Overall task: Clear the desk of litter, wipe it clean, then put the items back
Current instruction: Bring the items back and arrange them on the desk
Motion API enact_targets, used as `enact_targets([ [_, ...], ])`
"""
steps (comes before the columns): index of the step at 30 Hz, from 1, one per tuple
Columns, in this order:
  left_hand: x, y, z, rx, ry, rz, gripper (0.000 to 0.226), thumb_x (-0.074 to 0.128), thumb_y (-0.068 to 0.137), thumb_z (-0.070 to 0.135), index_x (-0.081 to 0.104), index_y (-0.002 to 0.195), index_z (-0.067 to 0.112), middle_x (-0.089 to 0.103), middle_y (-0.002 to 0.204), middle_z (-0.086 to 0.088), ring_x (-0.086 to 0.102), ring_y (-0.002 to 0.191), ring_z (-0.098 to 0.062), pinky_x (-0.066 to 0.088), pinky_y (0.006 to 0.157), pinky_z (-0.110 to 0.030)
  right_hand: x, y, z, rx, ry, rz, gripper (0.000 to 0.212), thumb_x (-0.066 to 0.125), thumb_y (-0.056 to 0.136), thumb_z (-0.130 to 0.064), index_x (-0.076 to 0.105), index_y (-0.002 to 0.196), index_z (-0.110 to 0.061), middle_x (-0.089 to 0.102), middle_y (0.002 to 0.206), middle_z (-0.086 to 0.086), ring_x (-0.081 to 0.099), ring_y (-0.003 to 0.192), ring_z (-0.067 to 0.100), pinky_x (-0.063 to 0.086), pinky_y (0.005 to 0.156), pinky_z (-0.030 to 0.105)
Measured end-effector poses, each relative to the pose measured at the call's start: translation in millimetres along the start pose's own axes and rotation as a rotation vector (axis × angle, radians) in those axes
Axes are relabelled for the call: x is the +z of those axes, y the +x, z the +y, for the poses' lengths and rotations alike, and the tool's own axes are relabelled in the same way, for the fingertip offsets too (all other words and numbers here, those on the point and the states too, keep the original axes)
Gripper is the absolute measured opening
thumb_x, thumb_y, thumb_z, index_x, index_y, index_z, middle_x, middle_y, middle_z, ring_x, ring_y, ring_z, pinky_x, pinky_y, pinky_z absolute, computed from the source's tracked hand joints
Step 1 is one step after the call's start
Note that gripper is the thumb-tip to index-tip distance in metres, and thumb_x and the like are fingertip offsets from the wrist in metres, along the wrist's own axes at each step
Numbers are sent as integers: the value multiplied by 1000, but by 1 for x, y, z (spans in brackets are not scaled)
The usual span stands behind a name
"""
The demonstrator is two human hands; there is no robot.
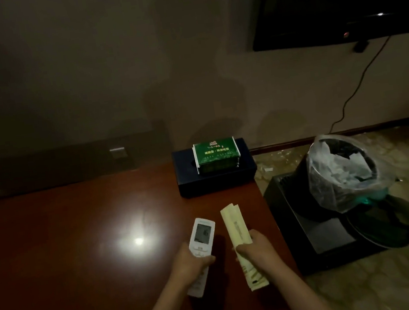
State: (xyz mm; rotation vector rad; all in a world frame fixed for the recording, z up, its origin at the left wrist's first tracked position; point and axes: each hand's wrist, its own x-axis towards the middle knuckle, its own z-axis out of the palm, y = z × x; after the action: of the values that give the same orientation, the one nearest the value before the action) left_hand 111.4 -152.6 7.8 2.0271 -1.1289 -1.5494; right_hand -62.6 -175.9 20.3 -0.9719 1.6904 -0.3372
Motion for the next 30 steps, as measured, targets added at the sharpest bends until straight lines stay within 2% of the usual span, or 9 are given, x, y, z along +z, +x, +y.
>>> enact_targets([
  [4, 5, 26, -12, -40, 187, -68, 44, 77, 75, 24, 45, 105, 21, 59, 107, 4, 57, 92, -11, 51, 77, -27, -7, 14, -6, 69, -49, 19, 26, 62, 88, -5, 51, 110, -10, 63, 101, 12, 65, 71, 18, 50, 54, 25],
  [7, 5, 36, -10, -11, 302, -68, 47, 75, 77, 26, 41, 109, 22, 56, 120, 2, 57, 104, -16, 46, 71, -23, -6, 31, -15, 77, -86, 20, 29, 61, 89, -5, 52, 116, -5, 64, 105, 15, 65, 71, 19, 51, 55, 26],
  [9, 3, 41, -9, -9, 375, -65, 47, 73, 78, 27, 35, 105, 24, 56, 120, 1, 58, 101, -16, 45, 65, -21, -3, 44, -22, 62, -119, 12, 30, 61, 88, -5, 53, 117, -4, 64, 106, 15, 66, 73, 21, 52, 57, 28],
  [12, 0, 50, -9, 19, 497, -83, 51, 72, 78, 26, 32, 109, 25, 56, 119, -1, 58, 96, -15, 47, 60, -20, 1, 62, -33, 2, -183, -3, 30, 64, 87, -7, 56, 116, -5, 64, 110, 13, 67, 88, 26, 57, 73, 38],
  [15, -2, 58, -9, 112, 625, -72, 61, 69, 78, 28, 31, 126, 25, 52, 120, -4, 54, 105, -19, 53, 79, -30, 3, 75, -41, -57, -294, -25, 31, 64, 88, -10, 60, 118, -5, 64, 115, 10, 63, 100, 26, 49, 75, 30],
  [19, -4, 64, -6, 240, 856, -51, 71, 64, 82, 33, 25, 142, 29, 34, 130, -6, 36, 119, -24, 39, 94, -32, 2, 93, -49, -145, -441, -48, 36, 57, 88, -7, 59, 124, -10, 63, 116, 9, 59, 94, 20, 47, 66, 24],
  [23, -5, 70, -4, 333, 1003, -113, 78, 62, 82, 35, 19, 147, 31, 26, 137, -8, 25, 127, -28, 26, 102, -37, 3, 111, -58, -249, -616, -93, 36, 53, 87, -5, 62, 120, -15, 66, 110, 7, 63, 94, 20, 50, 70, 28],
  [27, -8, 79, -3, 364, 1053, -150, 80, 62, 79, 37, 20, 146, 33, 27, 135, -8, 23, 127, -29, 24, 102, -39, 14, 126, -66, -345, -800, -175, 45, 48, 86, -1, 61, 125, -19, 65, 114, 9, 61, 101, 25, 52, 79, 34],
  [30, -12, 83, -1, 306, 929, -153, 78, 62, 79, 47, 23, 145, 34, 29, 133, -4, 26, 126, -24, 25, 102, -37, 22, 133, -62, -444, -884, -156, 48, 46, 87, -2, 56, 131, -19, 59, 122, 8, 52, 112, 25, 46, 90, 37],
])
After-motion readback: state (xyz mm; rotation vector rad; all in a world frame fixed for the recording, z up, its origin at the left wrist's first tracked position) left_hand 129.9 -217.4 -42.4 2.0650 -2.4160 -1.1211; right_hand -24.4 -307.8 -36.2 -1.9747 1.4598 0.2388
